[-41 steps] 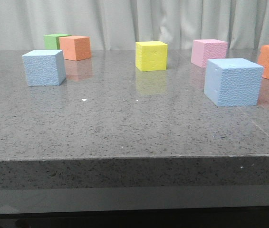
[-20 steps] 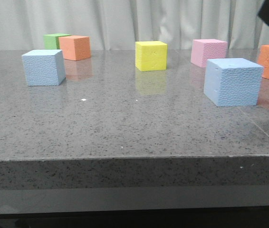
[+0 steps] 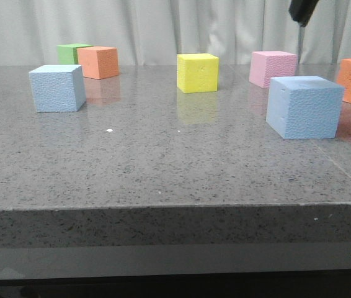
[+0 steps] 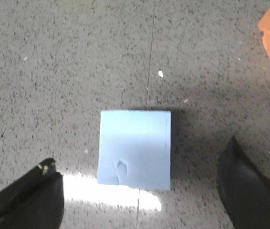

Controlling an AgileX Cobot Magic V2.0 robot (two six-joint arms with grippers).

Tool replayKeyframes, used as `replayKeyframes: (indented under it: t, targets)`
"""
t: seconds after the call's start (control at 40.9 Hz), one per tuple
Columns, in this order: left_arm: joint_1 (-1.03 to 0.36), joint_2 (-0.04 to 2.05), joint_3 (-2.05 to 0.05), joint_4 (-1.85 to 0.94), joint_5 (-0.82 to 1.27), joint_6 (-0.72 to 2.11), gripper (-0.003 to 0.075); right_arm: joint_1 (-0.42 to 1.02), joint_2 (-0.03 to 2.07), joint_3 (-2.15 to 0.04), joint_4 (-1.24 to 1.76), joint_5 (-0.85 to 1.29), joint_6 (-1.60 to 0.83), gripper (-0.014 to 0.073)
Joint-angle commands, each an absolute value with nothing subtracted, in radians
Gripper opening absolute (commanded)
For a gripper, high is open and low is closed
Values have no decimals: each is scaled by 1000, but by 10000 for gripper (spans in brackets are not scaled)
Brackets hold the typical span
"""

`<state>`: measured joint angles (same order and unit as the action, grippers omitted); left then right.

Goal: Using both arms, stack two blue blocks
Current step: 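Lower the right gripper over the light-blue cube nearest it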

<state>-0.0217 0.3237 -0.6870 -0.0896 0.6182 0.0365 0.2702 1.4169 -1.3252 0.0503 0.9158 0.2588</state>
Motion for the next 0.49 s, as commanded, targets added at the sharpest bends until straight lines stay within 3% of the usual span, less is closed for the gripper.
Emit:
replayKeyframes:
  t: [0.0,0.465]
  targets:
    - [-19,341,-711,-99,530,28,533,273,1421,-1374,38,855,266,652]
    - [-19,341,-711,-99,530,28,533,273,1562,-1374,47,799,266,652]
